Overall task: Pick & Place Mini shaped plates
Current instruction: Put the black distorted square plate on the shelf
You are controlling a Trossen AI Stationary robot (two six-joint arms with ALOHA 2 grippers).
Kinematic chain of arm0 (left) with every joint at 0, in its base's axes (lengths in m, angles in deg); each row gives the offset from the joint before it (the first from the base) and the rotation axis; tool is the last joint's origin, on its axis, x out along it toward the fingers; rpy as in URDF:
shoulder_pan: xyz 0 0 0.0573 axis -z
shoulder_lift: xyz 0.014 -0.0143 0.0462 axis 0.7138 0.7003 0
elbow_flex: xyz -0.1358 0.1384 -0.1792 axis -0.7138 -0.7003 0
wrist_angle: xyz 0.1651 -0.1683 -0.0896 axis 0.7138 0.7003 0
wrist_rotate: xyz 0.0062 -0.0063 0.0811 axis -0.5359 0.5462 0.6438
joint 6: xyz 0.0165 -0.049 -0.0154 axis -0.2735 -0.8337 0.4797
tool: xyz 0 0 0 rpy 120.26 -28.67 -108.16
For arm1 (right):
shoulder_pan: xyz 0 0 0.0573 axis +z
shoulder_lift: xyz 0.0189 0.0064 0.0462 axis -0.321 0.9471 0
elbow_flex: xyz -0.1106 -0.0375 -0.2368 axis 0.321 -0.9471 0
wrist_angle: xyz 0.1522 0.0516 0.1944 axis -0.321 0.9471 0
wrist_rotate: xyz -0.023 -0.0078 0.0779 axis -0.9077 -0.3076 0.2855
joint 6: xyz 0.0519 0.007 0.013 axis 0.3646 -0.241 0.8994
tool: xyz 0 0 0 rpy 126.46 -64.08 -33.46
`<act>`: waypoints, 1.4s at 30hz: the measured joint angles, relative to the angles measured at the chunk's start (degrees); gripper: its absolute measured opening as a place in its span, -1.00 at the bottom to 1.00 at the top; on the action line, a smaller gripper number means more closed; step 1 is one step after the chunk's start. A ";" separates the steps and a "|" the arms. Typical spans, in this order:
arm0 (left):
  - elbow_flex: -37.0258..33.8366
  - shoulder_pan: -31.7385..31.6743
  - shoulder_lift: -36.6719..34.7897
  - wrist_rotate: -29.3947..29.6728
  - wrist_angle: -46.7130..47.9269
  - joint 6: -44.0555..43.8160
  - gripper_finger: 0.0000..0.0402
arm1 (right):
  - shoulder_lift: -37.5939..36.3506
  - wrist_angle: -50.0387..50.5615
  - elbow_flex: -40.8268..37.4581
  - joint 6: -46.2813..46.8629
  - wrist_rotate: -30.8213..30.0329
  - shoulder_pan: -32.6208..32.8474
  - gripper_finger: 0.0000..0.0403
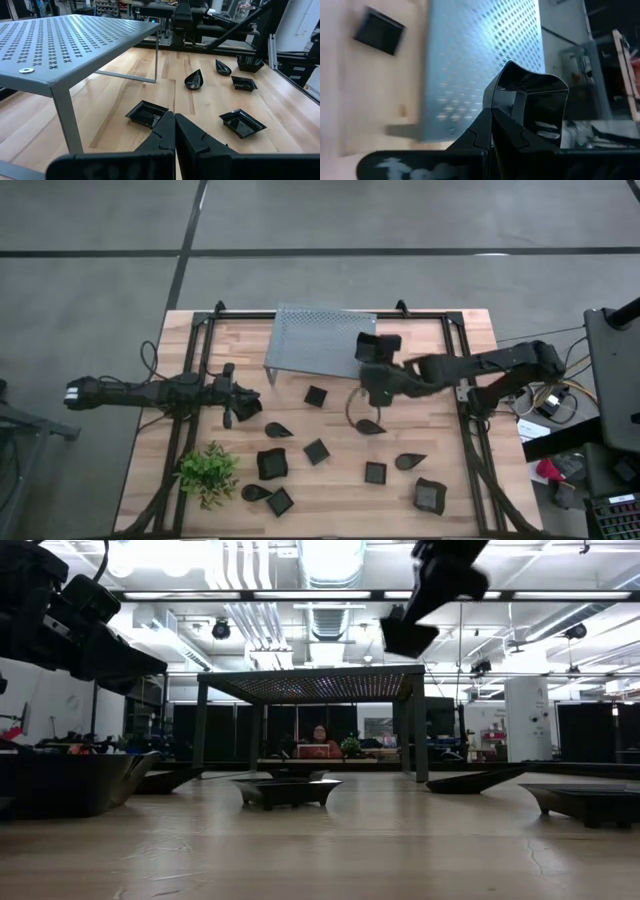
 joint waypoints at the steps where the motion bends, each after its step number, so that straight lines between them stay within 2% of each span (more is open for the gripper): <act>1: -0.02 -0.02 0.00 -0.01 -0.02 0.00 -1.00 | 0.52 -0.85 0.06 -1.26 0.31 -1.41 -0.96; 7: 0.00 0.00 0.00 0.00 -0.02 0.00 -1.00 | 2.23 -6.64 0.05 -7.94 9.19 -9.48 -0.96; 16: 0.00 -0.02 0.00 0.00 -0.02 0.00 -1.00 | 2.43 -9.00 0.53 -15.31 11.67 -16.45 -0.96; 20: 0.00 0.00 0.00 0.00 0.00 0.00 -1.00 | 2.43 -8.33 0.83 -17.84 15.22 -17.34 -0.96; 29: -0.01 0.00 0.00 -0.01 0.00 0.00 -1.00 | 2.45 -9.15 0.83 -21.37 15.72 -17.69 -0.96; 42: -0.01 -0.02 0.00 -0.01 -0.02 0.00 -1.00 | 2.45 -9.67 0.58 -18.64 17.00 -17.75 -0.96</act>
